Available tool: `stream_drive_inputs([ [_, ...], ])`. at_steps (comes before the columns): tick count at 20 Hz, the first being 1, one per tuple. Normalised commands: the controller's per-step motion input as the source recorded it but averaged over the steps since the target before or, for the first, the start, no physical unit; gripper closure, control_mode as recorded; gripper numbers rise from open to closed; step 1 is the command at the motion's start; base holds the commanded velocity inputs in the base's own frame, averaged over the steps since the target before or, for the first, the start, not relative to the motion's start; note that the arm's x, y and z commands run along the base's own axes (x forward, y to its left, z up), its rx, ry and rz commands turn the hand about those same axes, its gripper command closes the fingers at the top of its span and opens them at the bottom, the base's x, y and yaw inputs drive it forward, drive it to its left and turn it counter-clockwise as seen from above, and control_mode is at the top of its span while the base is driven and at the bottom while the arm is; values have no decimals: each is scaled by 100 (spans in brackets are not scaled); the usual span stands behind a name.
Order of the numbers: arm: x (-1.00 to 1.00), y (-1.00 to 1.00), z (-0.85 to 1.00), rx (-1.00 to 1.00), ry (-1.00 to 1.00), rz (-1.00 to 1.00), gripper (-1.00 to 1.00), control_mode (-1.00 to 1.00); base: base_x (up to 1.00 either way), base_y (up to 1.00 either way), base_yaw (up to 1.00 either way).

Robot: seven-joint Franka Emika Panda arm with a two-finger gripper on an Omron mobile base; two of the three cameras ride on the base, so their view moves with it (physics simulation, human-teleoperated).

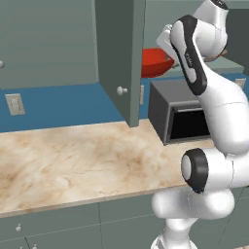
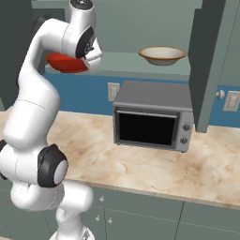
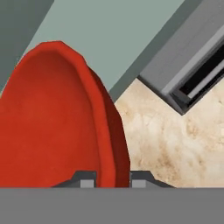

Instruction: Pick up the bowls from the cabinet and place each bowl in front of a stool on the dining counter.

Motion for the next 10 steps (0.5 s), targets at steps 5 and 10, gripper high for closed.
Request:
stream_drive_inputs([
  [5, -95, -10, -22, 0, -32, -4, 100, -100, 0, 0, 0],
  [10, -59, -2, -39, 1, -10, 0, 100, -100, 0, 0, 0],
])
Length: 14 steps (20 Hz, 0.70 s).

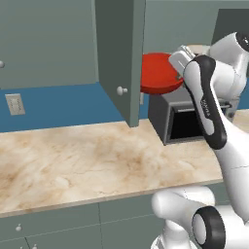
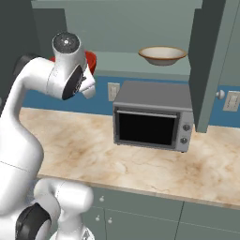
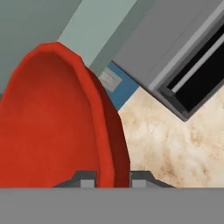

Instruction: Pick up the bowls from the cabinet and place each bowl in front of a stool on the dining counter.

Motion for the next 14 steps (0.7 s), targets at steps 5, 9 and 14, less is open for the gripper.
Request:
stream_drive_inputs([
  [5, -23, -9, -29, 3, 0, 0, 100, -100, 0, 0, 0],
  [9, -16, -25, -21, 5, 0, 0, 100, -100, 0, 0, 0],
  [14, -13, -37, -24, 8, 0, 0, 100, -100, 0, 0, 0],
])
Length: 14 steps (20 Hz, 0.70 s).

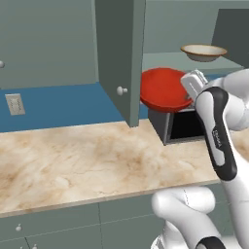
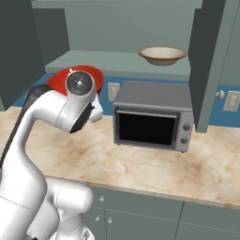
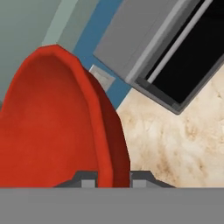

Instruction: Pick up the bowls from the cabinet and place each bowl in front of a stool on the dining counter.

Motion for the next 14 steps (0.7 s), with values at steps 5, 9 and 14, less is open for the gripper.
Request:
stream_drive_inputs([
  [5, 0, -37, -33, 8, 0, 0, 100, -100, 0, 0, 0],
  [9, 0, -5, -34, 4, 0, 0, 100, -100, 0, 0, 0],
  [14, 0, 3, -18, 0, 0, 0, 100, -100, 0, 0, 0],
])
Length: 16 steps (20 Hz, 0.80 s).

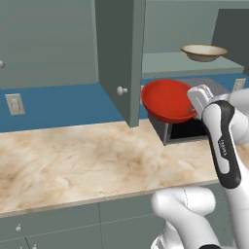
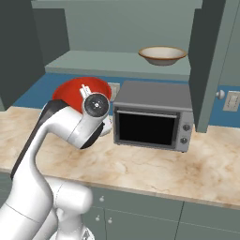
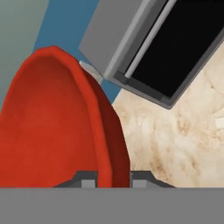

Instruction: Pick up the bowls from the cabinet and place each bowl in front of a stool on the dining counter.

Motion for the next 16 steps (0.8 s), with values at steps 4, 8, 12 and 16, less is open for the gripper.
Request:
stream_drive_inputs([
  [4, 0, 0, 0, 0, 0, 0, 100, 100, 0, 0, 0],
  [8, 0, 0, 0, 0, 0, 0, 100, 100, -25, 0, 1],
  [12, 0, 0, 0, 0, 0, 0, 100, 100, -56, 0, 4],
  [16, 0, 0, 0, 0, 0, 0, 100, 100, -58, 0, 4],
])
